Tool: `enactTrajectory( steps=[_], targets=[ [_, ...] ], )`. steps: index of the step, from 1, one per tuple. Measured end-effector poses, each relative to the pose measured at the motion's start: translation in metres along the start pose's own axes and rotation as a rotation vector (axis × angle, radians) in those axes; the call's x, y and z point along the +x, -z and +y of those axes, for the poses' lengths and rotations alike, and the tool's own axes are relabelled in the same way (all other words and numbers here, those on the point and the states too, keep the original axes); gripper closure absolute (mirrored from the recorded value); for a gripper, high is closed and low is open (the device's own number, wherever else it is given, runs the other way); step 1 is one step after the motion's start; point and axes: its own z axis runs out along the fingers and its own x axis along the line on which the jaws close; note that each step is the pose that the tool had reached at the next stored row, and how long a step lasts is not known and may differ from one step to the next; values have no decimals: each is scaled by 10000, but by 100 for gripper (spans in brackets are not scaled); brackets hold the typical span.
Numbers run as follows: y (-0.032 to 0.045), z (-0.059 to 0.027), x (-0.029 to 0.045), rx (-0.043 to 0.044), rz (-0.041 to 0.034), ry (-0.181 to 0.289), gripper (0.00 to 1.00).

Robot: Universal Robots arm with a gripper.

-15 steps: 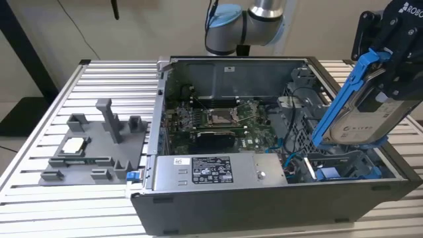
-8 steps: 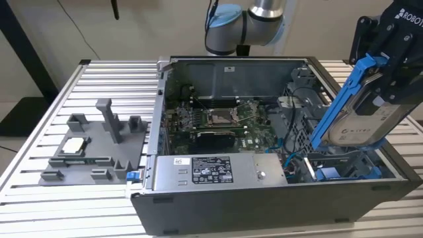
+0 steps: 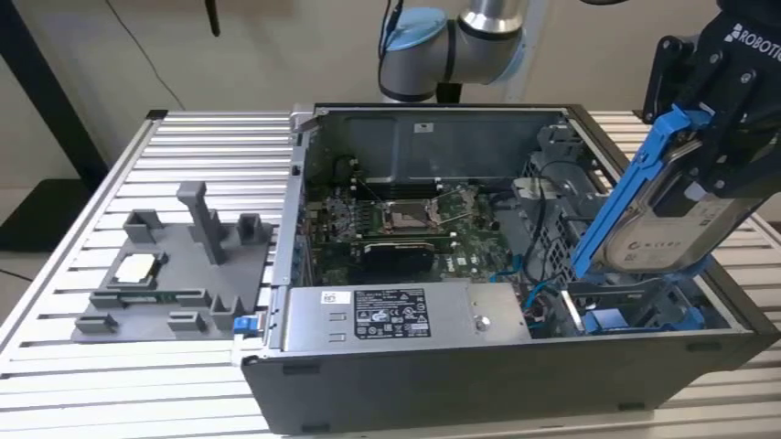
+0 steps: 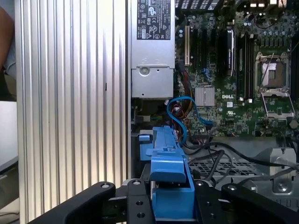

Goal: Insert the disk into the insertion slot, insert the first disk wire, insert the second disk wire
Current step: 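Insert the disk into the insertion slot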

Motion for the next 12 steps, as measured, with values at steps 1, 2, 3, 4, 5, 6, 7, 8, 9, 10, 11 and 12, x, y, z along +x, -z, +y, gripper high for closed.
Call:
enactTrajectory(
  steps=[1,2,3,4,5,6,7,8,9,10,11,12],
  targets=[
    [0,0,0,0,2,-1,67],
    [-1,0,0,0,0,0,67],
    [-1,0,0,0,1,0,67],
    [-3,0,0,0,0,0,67],
    [-8,0,0,0,-3,0,67],
    [-13,0,0,0,-2,0,67],
    [-18,-1,0,0,0,0,67],
    [-25,-1,0,0,0,-1,67],
    [-32,-1,0,0,0,-1,67],
    [-39,-2,0,0,0,-1,67],
    [-46,-2,0,0,0,-1,67],
    [-53,-3,0,0,1,-1,67]
  ],
)
